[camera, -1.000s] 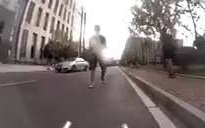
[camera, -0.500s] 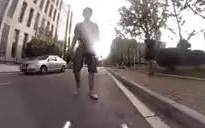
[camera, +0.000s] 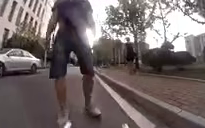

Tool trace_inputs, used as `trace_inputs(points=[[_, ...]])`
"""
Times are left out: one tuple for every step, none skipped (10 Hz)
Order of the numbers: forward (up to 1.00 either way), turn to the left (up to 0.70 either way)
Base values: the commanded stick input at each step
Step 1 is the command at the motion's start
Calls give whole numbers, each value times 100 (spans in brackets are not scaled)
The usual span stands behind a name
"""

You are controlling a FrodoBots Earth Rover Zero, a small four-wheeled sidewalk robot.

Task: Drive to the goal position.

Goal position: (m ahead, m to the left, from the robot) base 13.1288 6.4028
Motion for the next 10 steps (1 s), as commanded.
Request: trace_inputs(points=[[0, 0], [0, 0], [0, 0], [0, 0], [0, 0], [0, 0], [0, 6], [96, 35], [99, 40], [100, 40]])
